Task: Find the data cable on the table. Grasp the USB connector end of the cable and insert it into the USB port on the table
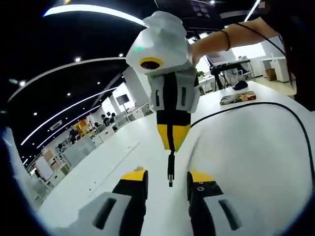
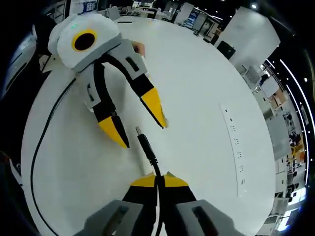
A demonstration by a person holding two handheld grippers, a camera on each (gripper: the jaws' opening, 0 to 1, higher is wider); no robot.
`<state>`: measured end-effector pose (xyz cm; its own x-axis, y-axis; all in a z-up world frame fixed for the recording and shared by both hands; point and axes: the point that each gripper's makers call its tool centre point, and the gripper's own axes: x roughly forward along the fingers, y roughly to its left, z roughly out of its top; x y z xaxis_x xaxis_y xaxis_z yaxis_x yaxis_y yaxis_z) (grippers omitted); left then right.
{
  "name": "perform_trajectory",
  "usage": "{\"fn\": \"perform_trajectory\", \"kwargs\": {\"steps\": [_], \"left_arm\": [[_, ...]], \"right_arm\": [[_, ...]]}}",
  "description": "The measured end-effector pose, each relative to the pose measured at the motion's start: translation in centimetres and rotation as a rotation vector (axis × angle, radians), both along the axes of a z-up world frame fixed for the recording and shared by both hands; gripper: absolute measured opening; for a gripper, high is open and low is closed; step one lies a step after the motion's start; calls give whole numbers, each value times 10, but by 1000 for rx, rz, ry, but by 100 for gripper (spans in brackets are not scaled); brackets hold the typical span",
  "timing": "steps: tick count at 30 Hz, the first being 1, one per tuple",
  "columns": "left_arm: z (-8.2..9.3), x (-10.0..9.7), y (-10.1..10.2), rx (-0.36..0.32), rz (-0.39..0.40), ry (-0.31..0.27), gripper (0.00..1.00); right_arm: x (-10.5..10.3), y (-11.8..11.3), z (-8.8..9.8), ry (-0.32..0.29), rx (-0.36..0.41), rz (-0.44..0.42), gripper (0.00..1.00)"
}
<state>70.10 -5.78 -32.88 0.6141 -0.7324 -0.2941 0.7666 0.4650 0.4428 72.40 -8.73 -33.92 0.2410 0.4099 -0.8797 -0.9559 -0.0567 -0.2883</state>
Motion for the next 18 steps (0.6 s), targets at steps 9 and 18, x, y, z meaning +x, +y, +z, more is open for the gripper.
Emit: {"fn": "perform_trajectory", "kwargs": {"steps": [9,18], "left_arm": [[-3,1,-6,38,-12,-14,19],[-1,0,-8,52,-25,-27,8]], "right_arm": [[-3,-1,2,-5,0,10,4],[-7,-1,3,-5,0,12,4]]}}
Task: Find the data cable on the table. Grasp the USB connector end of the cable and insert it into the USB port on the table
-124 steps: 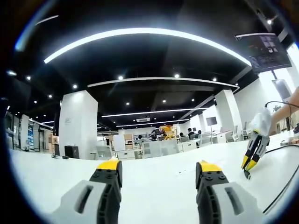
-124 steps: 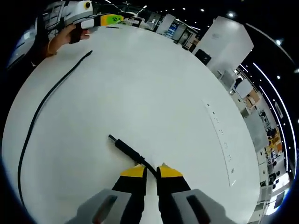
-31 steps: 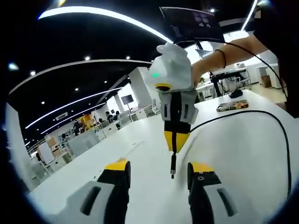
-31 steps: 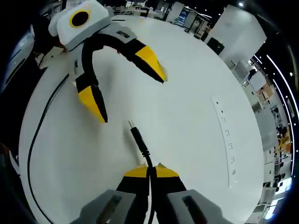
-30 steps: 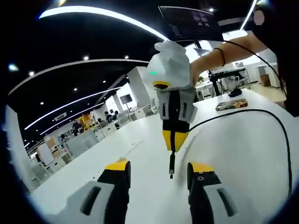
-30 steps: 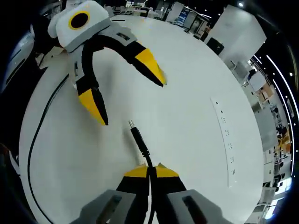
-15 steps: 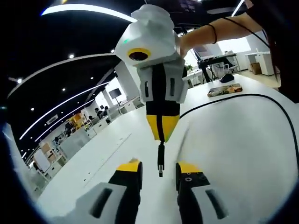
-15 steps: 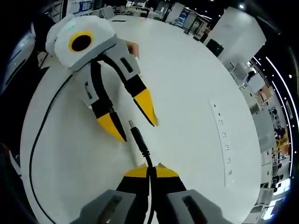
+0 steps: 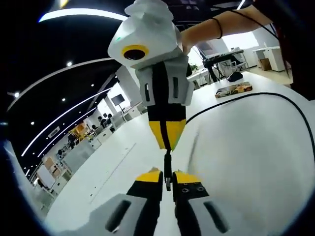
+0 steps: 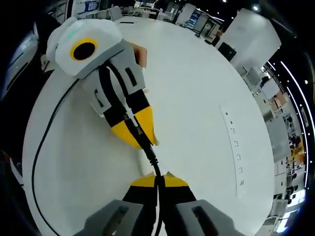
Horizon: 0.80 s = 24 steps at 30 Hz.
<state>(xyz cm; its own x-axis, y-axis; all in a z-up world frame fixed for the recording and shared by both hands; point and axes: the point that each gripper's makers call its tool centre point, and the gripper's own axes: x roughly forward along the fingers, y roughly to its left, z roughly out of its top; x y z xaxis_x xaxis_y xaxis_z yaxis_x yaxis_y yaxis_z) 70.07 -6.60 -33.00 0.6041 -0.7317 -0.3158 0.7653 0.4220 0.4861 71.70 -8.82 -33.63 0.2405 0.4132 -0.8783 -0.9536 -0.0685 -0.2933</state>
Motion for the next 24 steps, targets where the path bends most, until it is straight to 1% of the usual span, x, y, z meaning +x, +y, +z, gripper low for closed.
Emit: {"fn": "perform_trajectory", "kwargs": {"steps": [4,8,10,11,13,15,16,18,20,22,24], "left_arm": [[2,0,-1,-11,3,4,7],[6,0,0,-18,8,0,7],[9,0,0,-22,13,0,7],[11,0,1,-40,24,15,7],[13,0,2,-47,29,8,6],[18,1,5,-70,39,5,6],[21,1,6,-82,44,3,6],[25,1,6,-93,52,-2,6],[30,2,7,-112,61,-7,6],[36,2,9,-133,68,-14,6],[43,2,10,-156,74,-24,6]], "right_arm": [[-1,-1,2,2,3,-1,3],[-1,-1,6,-5,24,-6,4],[-1,-1,9,-8,43,-16,4],[-1,0,10,-13,56,-19,4],[1,2,13,-31,86,-15,5],[3,3,20,-22,164,-82,5],[4,3,22,-18,181,-95,5],[6,4,28,-28,255,-125,6],[8,4,34,-27,340,-167,6],[8,5,43,-17,449,-202,7],[13,0,51,-39,520,-249,10]]}}
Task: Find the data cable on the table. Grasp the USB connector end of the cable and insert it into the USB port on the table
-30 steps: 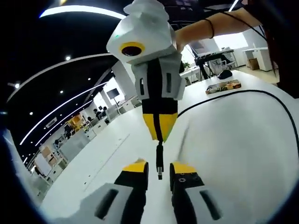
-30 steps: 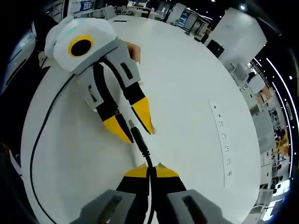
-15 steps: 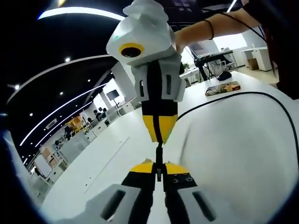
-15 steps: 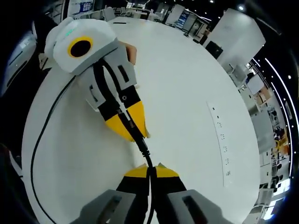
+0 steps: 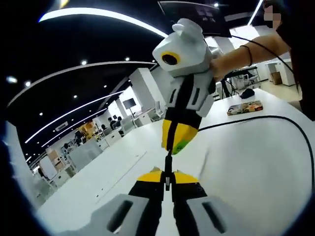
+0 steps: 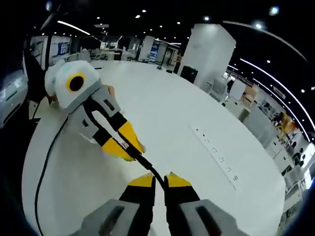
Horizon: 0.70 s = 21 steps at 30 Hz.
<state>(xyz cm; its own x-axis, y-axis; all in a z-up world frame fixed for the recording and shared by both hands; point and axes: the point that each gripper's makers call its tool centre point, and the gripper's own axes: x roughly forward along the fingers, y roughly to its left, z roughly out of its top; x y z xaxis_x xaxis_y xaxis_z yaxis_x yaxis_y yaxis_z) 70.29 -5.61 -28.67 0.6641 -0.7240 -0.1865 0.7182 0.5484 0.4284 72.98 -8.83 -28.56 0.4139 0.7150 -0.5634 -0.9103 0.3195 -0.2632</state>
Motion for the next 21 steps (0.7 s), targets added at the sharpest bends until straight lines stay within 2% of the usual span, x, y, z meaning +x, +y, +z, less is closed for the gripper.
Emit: {"fn": "perform_trajectory", "kwargs": {"steps": [3,6,8,10,12,15,19,21], "left_arm": [[11,1,2,-33,11,-16,6],[23,3,4,-81,22,-33,6],[30,3,3,-139,23,-11,6],[36,5,4,-157,26,-20,6],[40,6,4,-176,31,-25,6],[46,7,5,-209,42,-21,6],[52,6,7,-295,42,32,6],[55,5,9,-315,39,45,6]], "right_arm": [[-1,-2,17,14,156,-51,20],[-1,-8,39,24,314,-121,19],[-4,-9,49,4,373,-135,19],[-10,-9,61,-9,437,-155,19],[-14,-9,68,18,496,-195,19],[-21,-9,77,9,553,-241,19],[-31,-2,85,39,678,-279,19],[-31,-3,86,56,727,-314,18]]}}
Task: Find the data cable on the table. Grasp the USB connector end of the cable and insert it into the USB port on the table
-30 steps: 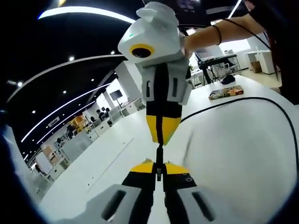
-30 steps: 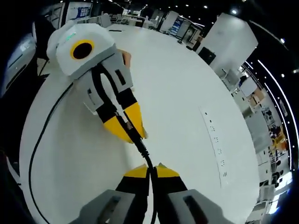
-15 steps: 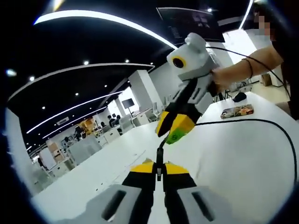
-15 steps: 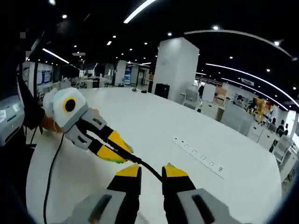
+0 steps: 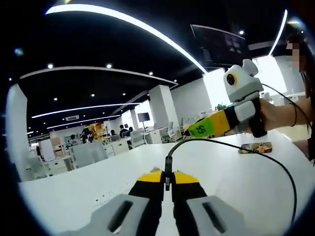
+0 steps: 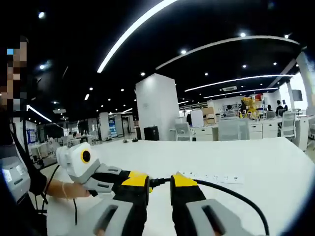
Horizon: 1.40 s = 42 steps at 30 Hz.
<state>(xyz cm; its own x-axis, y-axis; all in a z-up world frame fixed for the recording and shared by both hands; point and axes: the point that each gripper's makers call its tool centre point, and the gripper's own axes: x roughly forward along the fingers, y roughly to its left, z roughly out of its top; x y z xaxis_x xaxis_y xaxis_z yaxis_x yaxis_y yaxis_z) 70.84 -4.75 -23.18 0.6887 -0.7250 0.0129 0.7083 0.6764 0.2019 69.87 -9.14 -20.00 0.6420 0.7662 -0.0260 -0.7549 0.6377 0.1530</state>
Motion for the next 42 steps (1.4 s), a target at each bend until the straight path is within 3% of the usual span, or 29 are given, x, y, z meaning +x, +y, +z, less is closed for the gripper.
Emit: {"fn": "perform_trajectory", "kwargs": {"steps": [2,4,6,10,13,18,22,28,42], "left_arm": [[2,-1,0,-46,-10,39,6],[5,-2,1,-99,-24,81,6],[6,-1,3,-109,-31,105,6],[8,-4,2,-154,-64,144,6],[8,-6,0,-187,-86,173,6],[2,-12,-6,-252,-127,240,6],[0,-16,-10,-297,-160,283,6],[1,-20,-11,-307,-175,280,6],[-7,-29,-18,-312,-234,266,6]], "right_arm": [[-2,1,0,7,59,-13,19],[-5,1,-4,-6,60,-18,19],[-4,2,-9,7,75,-45,19],[-4,8,-18,128,211,-41,26],[1,10,-20,202,327,-23,26],[9,8,-15,263,480,4,24],[10,17,-21,307,507,45,21],[11,17,-23,302,513,37,15],[9,25,-28,383,586,63,10]]}}
